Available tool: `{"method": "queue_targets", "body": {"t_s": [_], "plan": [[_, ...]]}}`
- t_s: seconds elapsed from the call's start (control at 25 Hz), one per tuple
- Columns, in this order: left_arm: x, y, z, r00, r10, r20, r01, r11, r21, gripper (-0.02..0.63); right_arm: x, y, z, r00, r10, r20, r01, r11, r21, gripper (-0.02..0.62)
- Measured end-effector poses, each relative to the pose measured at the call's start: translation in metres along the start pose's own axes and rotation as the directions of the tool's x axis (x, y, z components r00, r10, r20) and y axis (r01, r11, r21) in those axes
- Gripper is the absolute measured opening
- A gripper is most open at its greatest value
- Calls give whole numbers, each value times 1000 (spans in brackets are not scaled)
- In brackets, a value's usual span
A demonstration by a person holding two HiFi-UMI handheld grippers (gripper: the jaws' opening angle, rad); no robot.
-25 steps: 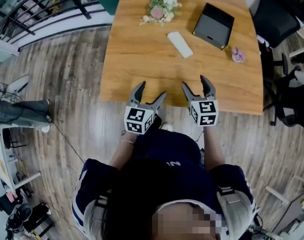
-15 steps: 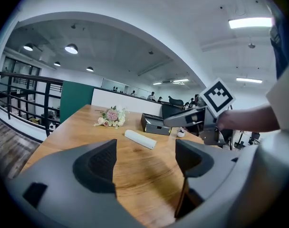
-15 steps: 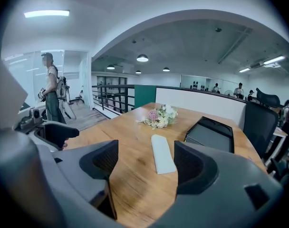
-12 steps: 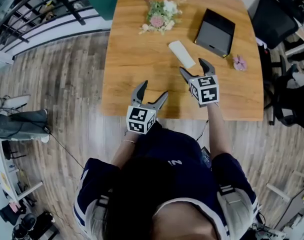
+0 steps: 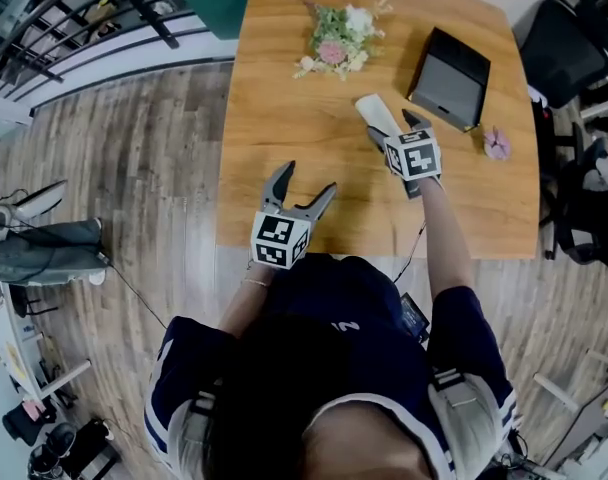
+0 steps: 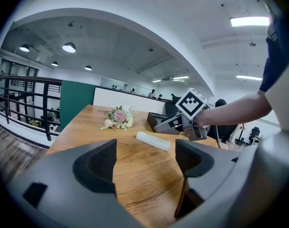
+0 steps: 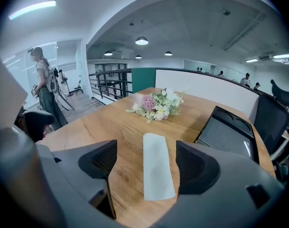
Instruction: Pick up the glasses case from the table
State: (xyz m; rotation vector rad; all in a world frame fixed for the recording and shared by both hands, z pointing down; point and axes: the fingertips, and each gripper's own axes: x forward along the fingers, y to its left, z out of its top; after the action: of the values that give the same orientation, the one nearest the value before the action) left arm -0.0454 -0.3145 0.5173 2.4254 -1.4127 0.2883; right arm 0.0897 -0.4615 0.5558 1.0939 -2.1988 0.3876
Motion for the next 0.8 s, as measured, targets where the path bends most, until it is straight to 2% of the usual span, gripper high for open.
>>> {"method": "queue_targets", "body": {"t_s": [0.36, 0.64, 0.8], "plan": [[5, 36, -4, 999, 19, -47, -18, 1000, 5, 388, 66, -16, -14, 989, 43, -138, -46, 999, -21, 402], [6, 61, -2, 997, 49, -65, -49, 999, -3, 388, 100, -25, -43, 962, 73, -262, -69, 997, 27, 420], [5, 76, -2, 995, 72, -66, -74, 997, -24, 388, 102, -23, -44, 959, 97, -265, -91, 995, 37, 422]]}}
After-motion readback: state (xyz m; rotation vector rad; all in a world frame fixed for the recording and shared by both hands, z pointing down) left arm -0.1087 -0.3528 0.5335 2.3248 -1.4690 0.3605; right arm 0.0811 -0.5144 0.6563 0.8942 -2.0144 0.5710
